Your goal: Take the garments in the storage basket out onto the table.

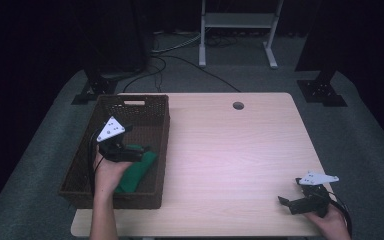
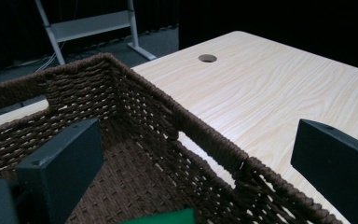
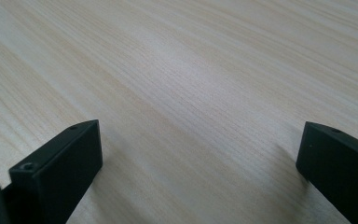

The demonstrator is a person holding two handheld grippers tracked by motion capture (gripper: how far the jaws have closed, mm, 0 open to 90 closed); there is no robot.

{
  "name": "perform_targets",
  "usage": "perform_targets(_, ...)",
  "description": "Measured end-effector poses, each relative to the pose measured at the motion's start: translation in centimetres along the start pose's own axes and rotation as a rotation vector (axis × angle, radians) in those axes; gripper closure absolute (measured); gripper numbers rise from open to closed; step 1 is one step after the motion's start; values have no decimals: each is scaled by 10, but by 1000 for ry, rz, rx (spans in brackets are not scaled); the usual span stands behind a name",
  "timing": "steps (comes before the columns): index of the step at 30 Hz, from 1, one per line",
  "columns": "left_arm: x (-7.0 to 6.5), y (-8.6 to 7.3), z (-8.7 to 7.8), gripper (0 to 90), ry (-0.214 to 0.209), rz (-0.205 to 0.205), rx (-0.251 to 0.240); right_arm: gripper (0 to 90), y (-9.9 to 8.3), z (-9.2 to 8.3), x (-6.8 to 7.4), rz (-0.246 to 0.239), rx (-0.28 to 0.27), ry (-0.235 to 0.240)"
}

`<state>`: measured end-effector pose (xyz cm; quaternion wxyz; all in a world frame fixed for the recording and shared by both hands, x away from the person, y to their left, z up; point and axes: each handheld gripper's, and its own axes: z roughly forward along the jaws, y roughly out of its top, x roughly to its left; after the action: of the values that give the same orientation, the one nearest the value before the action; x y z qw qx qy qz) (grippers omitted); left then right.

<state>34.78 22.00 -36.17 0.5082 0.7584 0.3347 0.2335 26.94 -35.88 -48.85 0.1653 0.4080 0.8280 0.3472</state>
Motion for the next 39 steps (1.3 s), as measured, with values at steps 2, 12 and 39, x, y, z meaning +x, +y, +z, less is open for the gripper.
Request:
perform_targets(2,1,-1,-1,13,3,-1,3,0,0,0,0,-1,0,0)
perform_targets(12,6,-5,-2,13,15,-3,19,0,0,0,0,-1,0,0)
perform_targets(39,14,-24,3,13,55,-20,127,0,0,0,0,-1,0,0)
